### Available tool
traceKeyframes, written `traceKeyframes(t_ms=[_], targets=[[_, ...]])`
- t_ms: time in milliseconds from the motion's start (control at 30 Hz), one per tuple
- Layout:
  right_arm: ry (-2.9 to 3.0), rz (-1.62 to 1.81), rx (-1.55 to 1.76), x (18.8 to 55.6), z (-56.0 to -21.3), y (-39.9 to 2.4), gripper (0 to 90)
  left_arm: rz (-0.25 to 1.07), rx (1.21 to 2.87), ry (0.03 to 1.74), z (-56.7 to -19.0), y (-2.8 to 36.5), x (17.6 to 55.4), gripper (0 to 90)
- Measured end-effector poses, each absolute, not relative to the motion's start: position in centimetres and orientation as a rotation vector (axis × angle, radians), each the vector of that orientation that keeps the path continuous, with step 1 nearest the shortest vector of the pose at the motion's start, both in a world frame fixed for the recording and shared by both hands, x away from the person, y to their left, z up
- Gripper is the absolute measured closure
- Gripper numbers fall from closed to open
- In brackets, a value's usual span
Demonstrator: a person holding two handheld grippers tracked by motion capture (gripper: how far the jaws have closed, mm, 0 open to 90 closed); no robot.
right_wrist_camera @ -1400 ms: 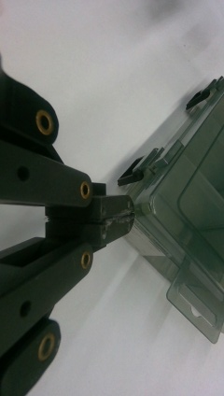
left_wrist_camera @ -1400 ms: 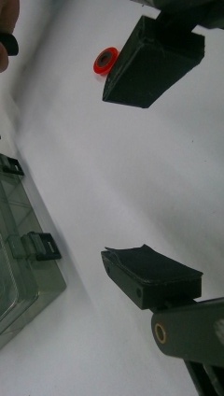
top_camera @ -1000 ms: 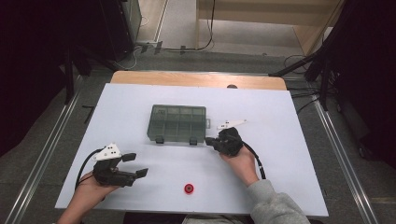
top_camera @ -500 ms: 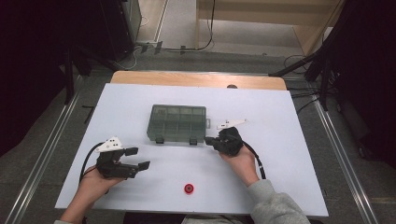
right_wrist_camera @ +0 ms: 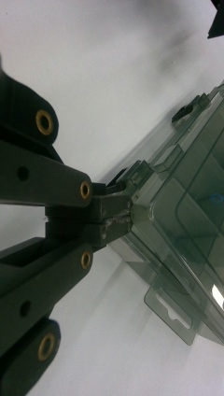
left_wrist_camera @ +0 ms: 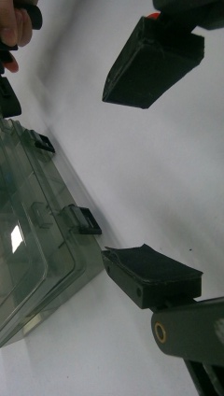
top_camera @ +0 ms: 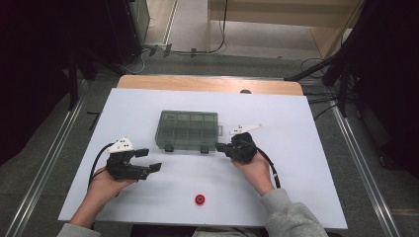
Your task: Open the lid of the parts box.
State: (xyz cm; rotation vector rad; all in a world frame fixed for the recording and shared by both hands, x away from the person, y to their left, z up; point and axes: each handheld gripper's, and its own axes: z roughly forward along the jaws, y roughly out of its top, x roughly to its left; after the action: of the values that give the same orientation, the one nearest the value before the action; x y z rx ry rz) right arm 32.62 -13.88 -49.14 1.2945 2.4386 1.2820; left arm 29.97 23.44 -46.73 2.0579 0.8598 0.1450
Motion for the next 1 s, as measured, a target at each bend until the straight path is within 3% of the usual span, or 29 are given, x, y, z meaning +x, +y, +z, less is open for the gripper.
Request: traceKeyframes(t_ms=[1000], targets=[[2.445, 1.303, 1.309, 34.1, -46.9, -13.9, 90.0, 0.161, 2.093, 0.845, -44.7, 22.0, 33.9, 20.4]])
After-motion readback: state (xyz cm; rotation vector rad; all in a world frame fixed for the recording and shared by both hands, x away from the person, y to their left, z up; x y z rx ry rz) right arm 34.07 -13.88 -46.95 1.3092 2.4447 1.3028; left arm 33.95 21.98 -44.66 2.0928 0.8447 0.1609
